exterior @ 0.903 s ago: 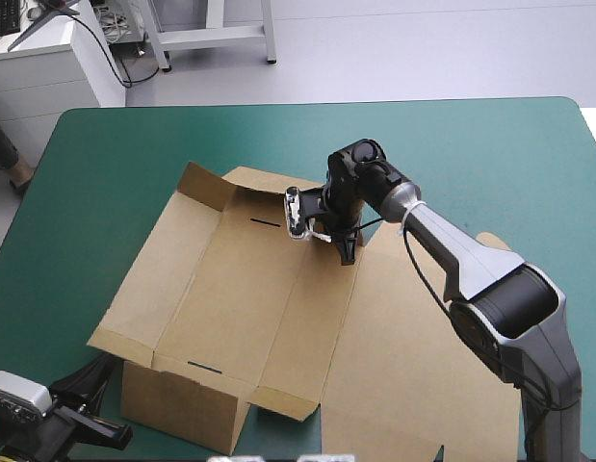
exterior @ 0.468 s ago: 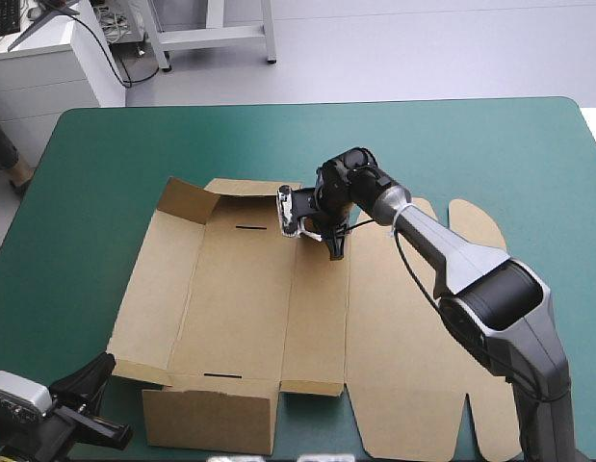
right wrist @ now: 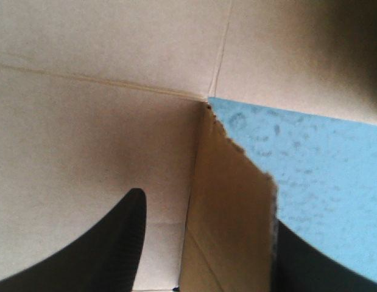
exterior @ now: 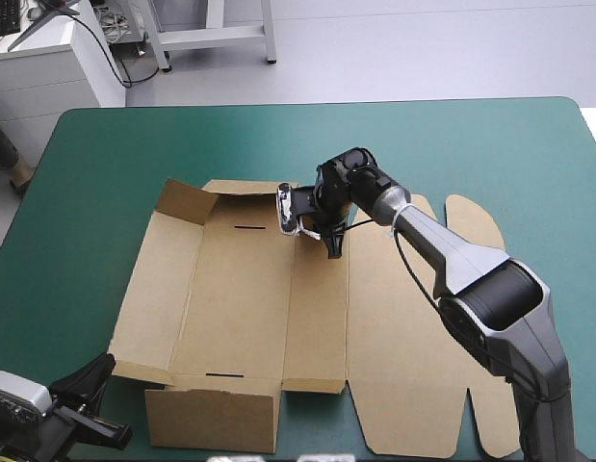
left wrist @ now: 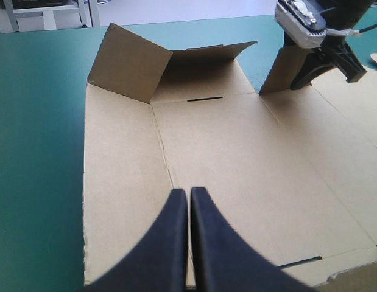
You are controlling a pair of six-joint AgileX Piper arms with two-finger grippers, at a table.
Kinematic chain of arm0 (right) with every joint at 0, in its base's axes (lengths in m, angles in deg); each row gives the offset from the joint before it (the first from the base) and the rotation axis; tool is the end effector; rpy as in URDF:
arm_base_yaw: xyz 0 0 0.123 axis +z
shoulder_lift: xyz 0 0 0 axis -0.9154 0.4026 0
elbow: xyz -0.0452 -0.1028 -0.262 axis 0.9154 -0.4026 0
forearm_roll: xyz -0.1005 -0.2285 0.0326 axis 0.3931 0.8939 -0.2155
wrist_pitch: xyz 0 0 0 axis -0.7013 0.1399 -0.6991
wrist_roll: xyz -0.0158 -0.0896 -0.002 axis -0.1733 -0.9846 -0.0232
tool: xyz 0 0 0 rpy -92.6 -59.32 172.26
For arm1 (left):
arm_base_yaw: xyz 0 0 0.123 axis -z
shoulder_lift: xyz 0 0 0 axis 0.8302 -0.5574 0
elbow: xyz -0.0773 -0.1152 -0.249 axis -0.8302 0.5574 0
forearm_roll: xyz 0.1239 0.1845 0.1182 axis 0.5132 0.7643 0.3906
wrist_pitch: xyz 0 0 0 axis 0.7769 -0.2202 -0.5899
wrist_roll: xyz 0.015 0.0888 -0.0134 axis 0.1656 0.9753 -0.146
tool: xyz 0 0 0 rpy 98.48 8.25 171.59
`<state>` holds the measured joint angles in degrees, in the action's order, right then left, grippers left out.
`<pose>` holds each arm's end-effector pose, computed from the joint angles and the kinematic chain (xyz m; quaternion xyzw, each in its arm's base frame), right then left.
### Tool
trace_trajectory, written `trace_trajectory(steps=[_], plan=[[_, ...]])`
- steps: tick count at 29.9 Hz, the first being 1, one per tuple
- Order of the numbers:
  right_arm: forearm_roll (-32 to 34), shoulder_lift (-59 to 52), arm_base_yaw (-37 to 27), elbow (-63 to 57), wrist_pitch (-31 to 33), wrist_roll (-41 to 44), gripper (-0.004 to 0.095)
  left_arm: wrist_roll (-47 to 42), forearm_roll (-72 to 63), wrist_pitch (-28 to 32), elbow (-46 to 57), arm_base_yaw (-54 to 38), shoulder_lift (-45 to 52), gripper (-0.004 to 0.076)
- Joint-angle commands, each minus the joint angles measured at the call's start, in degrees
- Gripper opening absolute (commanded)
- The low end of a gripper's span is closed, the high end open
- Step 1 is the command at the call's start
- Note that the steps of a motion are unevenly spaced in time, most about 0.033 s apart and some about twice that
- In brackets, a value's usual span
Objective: Fold the box
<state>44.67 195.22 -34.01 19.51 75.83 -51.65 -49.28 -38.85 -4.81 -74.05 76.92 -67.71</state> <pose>0.3946 0.2506 0.2503 -0.7319 0.6449 -0.0545 0.2133 0.0123 -0.0036 0.2755 0.1155 0.7839 -0.1237 0.5974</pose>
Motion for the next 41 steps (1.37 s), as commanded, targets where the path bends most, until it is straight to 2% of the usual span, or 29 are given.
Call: trace_trajectory(steps=[1, 6, 8, 12, 16, 23, 31, 41], plan=[[0.2, -3.44, -0.13, 3.62, 2.08, 3.78, 0.0501, 0.06, -0.27, 4.49, -1.22, -0.1, 0.01, -0.0008], [3.58, -3.44, -0.13, 12.37, 14.38, 13.3, 0.0496, 0.06, -0.27, 4.49, -1.22, -0.1, 0.01, -0.0008], [4.4, -4.14, -0.26, 16.08, 15.23, 19.83, 0.046, 0.06, -0.27, 4.49, -1.22, -0.1, 0.01, -0.0008], [4.37, -8.5, -0.26, 18.2, 15.23, 22.76, 0.0256, 0.06, -0.27, 4.49, -1.22, -0.1, 0.01, -0.0008], [4.37, -15.37, -0.26, 18.2, 15.23, 34.09, -0.0022, 0.06, -0.27, 4.49, -1.22, -0.1, 0.01, -0.0008], [4.46, -28.77, -0.34, 14.93, 15.23, 43.2, -0.0017, 0.06, -0.27, 4.49, -1.22, -0.1, 0.01, -0.0008], [4.35, -48.78, -0.34, -7.54, 14.37, 47.76, -0.0016, 0.06, -0.27, 4.49, -1.22, -0.1, 0.01, -0.0008], [3.84, -76.71, -0.34, -43.77, -2.23, 55.5, -0.0015, 0.06, -0.27, 4.49, -1.22, -0.1, 0.01, -0.0008]])
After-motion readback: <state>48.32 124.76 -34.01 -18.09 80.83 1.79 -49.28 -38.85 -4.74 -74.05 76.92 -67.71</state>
